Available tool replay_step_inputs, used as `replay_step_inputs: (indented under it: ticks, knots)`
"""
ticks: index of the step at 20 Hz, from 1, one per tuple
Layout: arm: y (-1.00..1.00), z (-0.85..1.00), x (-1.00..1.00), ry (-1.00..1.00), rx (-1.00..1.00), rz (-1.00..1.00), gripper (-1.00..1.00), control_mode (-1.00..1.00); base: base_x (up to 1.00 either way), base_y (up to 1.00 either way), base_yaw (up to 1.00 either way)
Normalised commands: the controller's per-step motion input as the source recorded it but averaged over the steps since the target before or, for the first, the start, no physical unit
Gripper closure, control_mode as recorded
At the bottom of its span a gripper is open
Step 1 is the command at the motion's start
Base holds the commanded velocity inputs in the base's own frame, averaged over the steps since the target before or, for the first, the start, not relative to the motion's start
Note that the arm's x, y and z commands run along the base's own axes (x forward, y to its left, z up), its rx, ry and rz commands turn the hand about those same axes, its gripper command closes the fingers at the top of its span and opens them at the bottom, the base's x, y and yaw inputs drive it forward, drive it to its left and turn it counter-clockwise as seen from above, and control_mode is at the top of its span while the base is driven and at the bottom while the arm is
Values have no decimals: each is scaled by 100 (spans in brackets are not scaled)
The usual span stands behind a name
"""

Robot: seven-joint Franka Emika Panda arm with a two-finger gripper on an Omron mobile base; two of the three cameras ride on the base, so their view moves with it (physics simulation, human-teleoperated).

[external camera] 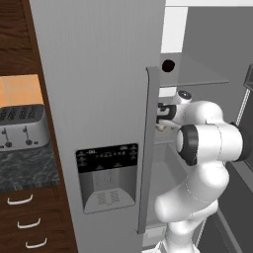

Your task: Place one avocado and one steak in each tupperware on the nearby counter, to pack two identical lunches.

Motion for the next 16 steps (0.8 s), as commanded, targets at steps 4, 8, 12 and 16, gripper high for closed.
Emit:
replay_step_inputs:
  ticks: [4,8,12,16]
  knots:
    - [11,-30,31,0,0,0,-100,-100,0,0,0]
    - [5,-3,26,0,0,0,-100,-100,0,0,0]
    - [9,-14,14,0,0,0,100,-100,0,0,0]
    - [20,-21,11,0,0,0,100,-100,0,0,0]
